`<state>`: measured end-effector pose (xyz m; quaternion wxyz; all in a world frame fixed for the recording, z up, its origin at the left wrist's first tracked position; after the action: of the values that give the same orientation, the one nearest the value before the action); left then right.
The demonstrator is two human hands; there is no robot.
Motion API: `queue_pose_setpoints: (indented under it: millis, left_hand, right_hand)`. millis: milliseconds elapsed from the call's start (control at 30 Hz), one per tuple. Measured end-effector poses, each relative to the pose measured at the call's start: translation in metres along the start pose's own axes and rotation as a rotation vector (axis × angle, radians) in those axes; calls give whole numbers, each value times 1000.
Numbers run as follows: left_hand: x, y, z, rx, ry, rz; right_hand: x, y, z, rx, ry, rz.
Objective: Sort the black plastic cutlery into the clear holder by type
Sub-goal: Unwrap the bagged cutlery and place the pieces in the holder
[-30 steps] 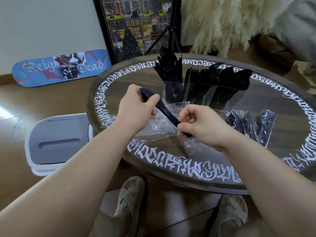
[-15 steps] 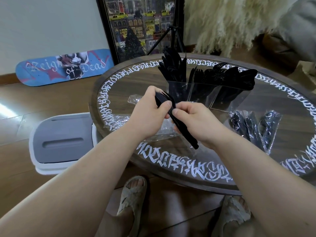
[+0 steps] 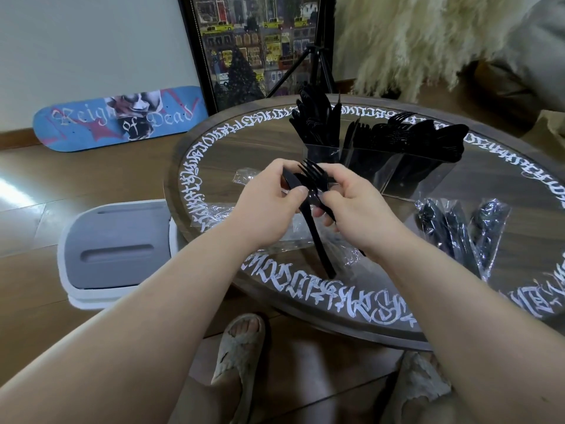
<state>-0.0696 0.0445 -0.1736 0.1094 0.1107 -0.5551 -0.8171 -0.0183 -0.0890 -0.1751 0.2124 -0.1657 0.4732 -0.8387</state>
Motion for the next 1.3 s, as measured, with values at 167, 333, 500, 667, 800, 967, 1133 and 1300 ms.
queue_pose_setpoints:
  millis: [167, 333, 500, 667, 800, 967, 1133, 1300]
  left_hand:
    - [1, 2, -1, -26, -27, -49]
    - [2, 1, 0, 49, 69, -67]
    - [2, 6, -4, 27, 105, -125]
    - [3, 15, -3, 128, 180, -71]
    - [6, 20, 1, 53, 226, -84]
    - [3, 39, 13, 16, 410, -269]
    - [-9, 68, 30, 90, 563, -418]
    - [-26, 87, 29, 66, 551, -457]
  right_hand:
    - [1, 0, 0, 145, 12, 76]
    - [-2, 4, 2, 314, 33, 104]
    - [-3, 3, 11, 281, 111, 47]
    - [-5, 4, 20, 199, 218, -10]
    - [-6, 1, 32, 90, 266, -10]
    - [-7, -2, 39, -2, 344, -41]
    - [-4, -5, 48, -57, 403, -55]
    - [-2, -4, 57, -91, 421, -64]
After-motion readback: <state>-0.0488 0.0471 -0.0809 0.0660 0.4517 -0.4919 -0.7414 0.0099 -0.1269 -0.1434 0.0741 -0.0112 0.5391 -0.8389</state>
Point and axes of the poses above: each hand's wrist, its own x-axis away from the middle knuckle, its own z-axis out of the back of the hand, y = z × x, the point moved 1 cm from there along -x, towards the middle knuckle, and after that the axes turned 11 degrees about x, right-handed, at the moved point
